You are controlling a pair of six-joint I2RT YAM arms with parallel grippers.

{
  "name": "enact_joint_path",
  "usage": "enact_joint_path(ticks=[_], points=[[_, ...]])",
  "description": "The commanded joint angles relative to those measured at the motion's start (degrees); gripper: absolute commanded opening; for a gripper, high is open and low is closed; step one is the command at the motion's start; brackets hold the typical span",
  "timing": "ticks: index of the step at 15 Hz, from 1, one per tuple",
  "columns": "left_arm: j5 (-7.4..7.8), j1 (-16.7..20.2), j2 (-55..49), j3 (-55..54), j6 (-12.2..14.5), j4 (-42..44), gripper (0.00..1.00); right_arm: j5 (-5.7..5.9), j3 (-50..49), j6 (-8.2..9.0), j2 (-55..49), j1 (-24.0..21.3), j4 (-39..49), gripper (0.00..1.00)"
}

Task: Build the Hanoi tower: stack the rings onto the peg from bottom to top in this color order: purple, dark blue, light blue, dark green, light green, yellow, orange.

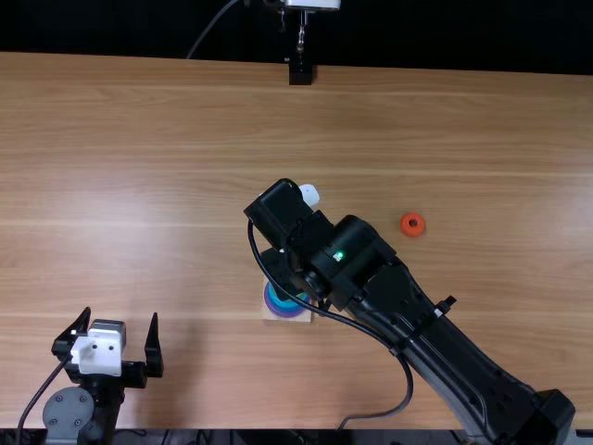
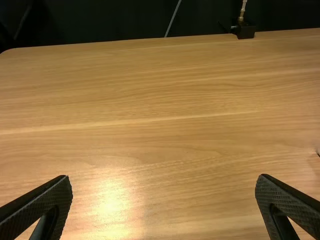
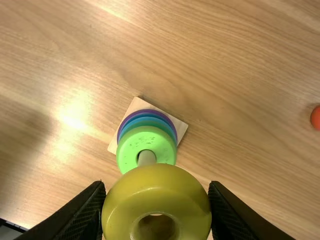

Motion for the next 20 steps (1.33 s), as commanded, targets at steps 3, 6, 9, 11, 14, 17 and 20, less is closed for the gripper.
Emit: enact_joint_path(ticks=[3, 6, 9, 11, 14, 17, 20], points=[[0.39, -0.3, -0.7, -6.0, 0.4, -4.6, 1.00, 0.40, 3.1, 0.35, 1.0, 0.7, 0.1, 0.08], [0.39, -0.3, -0.7, -6.0, 0.4, -4.6, 1.00, 0.40, 3.1, 0.35, 1.4, 0.5, -0.4, 0.50], [0.39, -0.3, -0.7, -6.0, 0.4, -4.6, 1.00, 0.61, 2.7, 0.45, 2.8, 0.6, -0.5, 0.60], [0.39, -0.3, -0.7, -6.0, 0.4, -4.6, 1.00, 0.51, 2.5, 0.45, 3.1, 0.6, -0.5, 0.74], [0.39, -0.3, -0.7, -6.0, 0.4, -4.6, 1.00, 0.40, 2.6, 0.56, 3.1, 0.4, -0.4, 1.00], [0.39, -0.3, -0.7, -6.0, 0.4, -4.6, 1.00, 0.51, 3.5, 0.98, 3.1, 0.3, 0.2, 1.00], [0.39, -0.3, -0.7, -6.0, 0.4, -4.6, 1.00, 0.82, 6.9, 7.52, 4.0, -1.3, 0.2, 1.00]])
